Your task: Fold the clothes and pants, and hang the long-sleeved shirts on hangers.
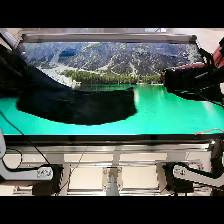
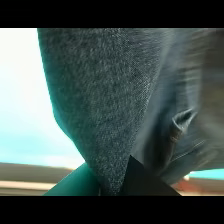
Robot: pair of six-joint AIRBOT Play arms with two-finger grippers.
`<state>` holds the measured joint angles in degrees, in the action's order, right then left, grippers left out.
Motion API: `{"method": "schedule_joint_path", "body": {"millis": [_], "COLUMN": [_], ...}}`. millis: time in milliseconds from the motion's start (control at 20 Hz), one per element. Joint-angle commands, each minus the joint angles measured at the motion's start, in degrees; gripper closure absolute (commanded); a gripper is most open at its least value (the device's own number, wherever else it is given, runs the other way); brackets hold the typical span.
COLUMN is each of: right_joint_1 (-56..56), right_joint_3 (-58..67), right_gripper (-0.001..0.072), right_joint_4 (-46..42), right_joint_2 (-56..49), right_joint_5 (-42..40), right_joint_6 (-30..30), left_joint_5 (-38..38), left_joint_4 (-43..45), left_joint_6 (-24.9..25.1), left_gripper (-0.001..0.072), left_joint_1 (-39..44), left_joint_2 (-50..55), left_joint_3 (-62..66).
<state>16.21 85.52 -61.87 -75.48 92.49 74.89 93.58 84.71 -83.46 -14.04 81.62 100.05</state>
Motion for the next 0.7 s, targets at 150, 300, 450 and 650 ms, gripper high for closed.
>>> {"method": "schedule_joint_path", "body": {"millis": [150,300,450,650], "right_joint_1": [-6.23,-6.36,-6.36,-6.38], "right_joint_3": [0.0,0.0,0.0,0.0], "right_gripper": [0.0403,0.0403,0.0403,0.0403], "right_joint_4": [0.13,-0.07,-0.07,-0.04], "right_joint_2": [0.0,0.0,0.0,0.0], "right_joint_5": [-2.12,-2.12,-2.21,-3.72], "right_joint_6": [-0.04,-0.02,-0.02,-0.02], "left_joint_5": [2.95,3.82,4.66,3.08], "left_joint_4": [3.74,3.72,3.74,3.72], "left_joint_6": [-0.09,-0.09,-0.11,-1.31], "left_gripper": [0.0686,0.0686,0.0686,0.0686], "left_joint_1": [6.05,12.04,20.44,32.44], "left_joint_2": [-3.52,-0.72,3.39,10.43], "left_joint_3": [7.8,7.8,7.8,7.8]}}
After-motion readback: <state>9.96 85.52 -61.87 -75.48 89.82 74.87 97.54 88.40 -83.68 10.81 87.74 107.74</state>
